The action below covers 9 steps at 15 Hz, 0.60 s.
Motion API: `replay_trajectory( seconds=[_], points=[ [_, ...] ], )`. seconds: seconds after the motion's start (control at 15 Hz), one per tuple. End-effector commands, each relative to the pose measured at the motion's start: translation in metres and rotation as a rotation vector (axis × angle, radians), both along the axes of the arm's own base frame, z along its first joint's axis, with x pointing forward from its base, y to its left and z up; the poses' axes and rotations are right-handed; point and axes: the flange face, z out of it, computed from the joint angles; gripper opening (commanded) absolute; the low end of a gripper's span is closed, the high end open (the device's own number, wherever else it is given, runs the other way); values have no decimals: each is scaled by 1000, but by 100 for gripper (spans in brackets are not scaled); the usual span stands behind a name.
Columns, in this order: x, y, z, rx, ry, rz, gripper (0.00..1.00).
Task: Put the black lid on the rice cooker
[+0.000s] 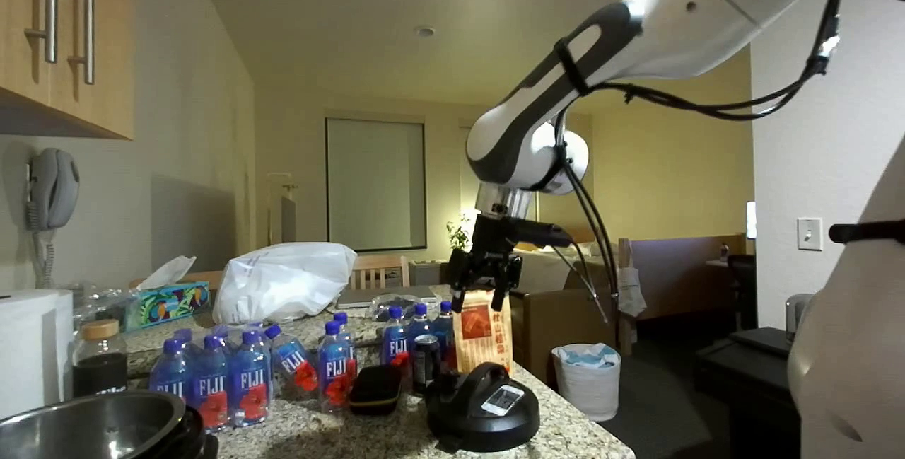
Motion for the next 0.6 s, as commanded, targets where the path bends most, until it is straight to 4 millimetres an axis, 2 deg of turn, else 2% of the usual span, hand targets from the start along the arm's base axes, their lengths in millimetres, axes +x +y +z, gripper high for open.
replay_trajectory(
  seconds=[0.0, 0.13, 0.27, 0.33, 0.53],
  points=[
    [51, -19, -62, 63, -56, -73, 100],
    [90, -24, -71, 101, -41, -97, 100],
    [117, -36, -51, 136, -28, -102, 100],
    [130, -39, -48, 137, -26, -110, 100],
    [153, -45, -33, 198, 38, -80, 100]
  ],
)
